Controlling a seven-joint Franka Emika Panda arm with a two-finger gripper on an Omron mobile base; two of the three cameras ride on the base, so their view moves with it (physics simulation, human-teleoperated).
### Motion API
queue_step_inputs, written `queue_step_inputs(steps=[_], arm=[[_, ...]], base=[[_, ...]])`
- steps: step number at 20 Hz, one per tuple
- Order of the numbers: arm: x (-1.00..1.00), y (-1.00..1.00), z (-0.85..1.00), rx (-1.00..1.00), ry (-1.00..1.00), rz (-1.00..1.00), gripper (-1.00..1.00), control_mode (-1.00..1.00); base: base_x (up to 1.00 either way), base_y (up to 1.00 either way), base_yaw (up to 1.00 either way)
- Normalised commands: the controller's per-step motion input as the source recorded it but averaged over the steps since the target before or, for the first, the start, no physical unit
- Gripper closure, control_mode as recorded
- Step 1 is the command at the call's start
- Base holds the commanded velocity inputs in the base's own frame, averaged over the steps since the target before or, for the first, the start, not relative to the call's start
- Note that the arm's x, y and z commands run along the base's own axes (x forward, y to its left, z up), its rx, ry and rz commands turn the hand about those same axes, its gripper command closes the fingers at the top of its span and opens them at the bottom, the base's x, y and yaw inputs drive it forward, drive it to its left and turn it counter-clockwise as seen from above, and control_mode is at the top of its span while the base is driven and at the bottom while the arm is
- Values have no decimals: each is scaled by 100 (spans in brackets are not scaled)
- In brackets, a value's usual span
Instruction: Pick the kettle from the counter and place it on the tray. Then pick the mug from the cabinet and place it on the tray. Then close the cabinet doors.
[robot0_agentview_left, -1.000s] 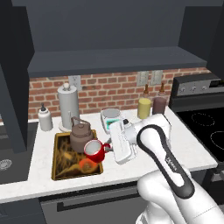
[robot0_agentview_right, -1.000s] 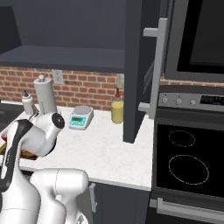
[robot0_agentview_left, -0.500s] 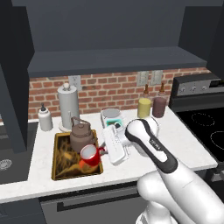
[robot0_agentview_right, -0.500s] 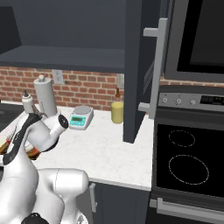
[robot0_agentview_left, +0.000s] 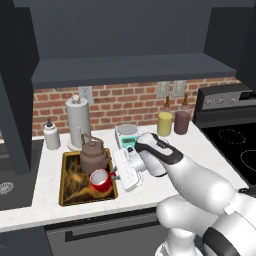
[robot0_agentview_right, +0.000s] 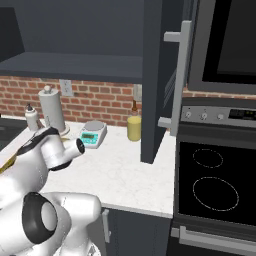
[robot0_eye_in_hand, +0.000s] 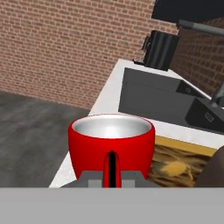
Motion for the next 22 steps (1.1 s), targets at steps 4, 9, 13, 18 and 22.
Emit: queue_step_inputs(steps=[4, 9, 13, 18, 22], arm=[[30, 17, -35, 7, 2, 0, 100, -100], [24, 19, -30, 5, 5, 0, 100, -100], [16, 9, -23, 3, 3, 0, 100, -100], [5, 1, -20, 0, 0, 0, 100, -100], [-8, 0, -18, 0, 0, 0, 100, -100]], base=[[0, 0, 0], [0, 0, 0], [0, 0, 0], [0, 0, 0], [0, 0, 0]])
